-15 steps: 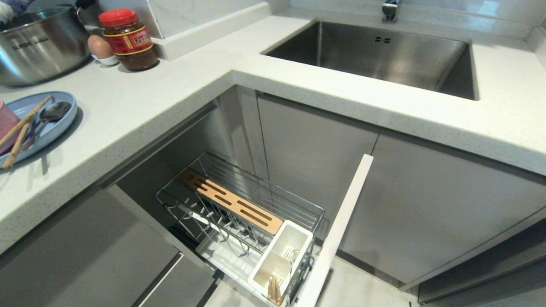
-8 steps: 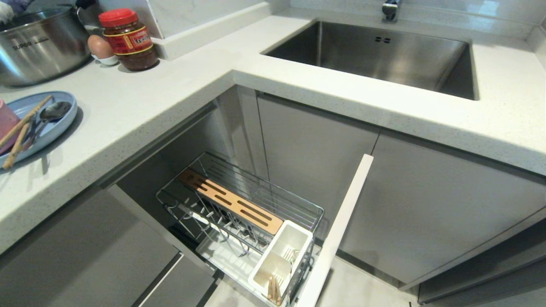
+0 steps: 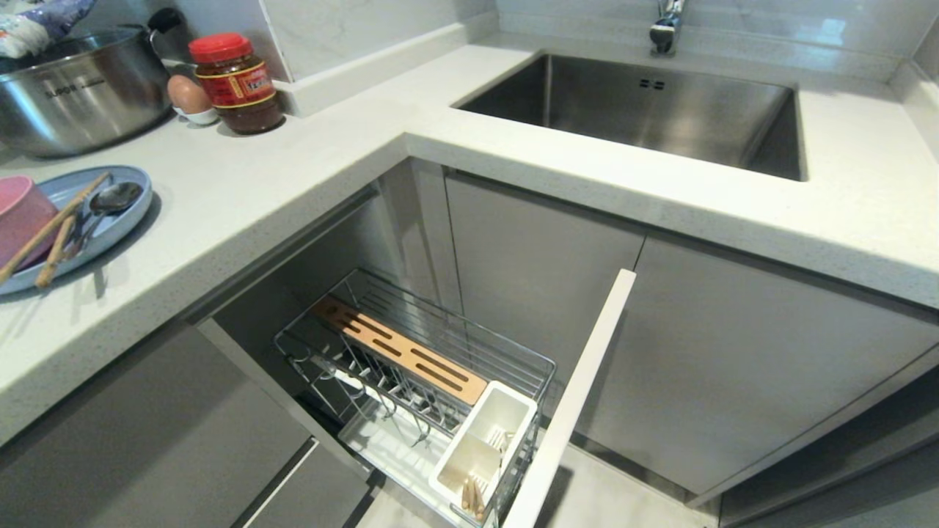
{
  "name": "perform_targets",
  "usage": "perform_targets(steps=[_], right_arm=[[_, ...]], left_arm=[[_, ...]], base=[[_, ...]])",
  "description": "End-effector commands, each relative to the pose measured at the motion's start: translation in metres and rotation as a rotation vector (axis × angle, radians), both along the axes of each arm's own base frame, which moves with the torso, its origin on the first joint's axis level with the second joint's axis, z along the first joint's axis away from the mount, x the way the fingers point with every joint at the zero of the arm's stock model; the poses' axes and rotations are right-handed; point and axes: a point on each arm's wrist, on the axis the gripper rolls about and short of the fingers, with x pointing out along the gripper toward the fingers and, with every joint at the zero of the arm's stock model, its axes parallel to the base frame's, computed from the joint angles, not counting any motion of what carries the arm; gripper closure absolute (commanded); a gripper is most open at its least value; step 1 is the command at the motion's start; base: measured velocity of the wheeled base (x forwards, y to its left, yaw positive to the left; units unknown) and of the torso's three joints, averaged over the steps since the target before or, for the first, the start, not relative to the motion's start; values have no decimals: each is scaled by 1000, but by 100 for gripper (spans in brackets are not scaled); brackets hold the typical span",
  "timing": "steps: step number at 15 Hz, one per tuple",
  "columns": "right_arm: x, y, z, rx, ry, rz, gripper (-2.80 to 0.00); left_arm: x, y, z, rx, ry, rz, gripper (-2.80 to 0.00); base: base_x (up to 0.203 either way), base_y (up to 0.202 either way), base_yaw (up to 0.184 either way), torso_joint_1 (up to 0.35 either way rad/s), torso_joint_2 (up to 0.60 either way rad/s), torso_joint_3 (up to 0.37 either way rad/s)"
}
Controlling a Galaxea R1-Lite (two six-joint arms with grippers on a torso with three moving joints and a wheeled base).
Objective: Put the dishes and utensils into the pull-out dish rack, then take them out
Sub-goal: Close the cupboard
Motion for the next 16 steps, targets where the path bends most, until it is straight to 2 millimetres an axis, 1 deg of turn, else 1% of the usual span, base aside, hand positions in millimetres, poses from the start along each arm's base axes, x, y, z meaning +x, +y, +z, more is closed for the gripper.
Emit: perform_targets(steps=[1,16], right_arm=[[0,0,0,0,-5,0,0],[0,0,0,0,-5,0,0]], left_arm=[[0,0,0,0,1,1,0],[0,0,0,2,2,0,0]], base=[[0,0,0,1,1,193],[0,0,0,3,1,203]])
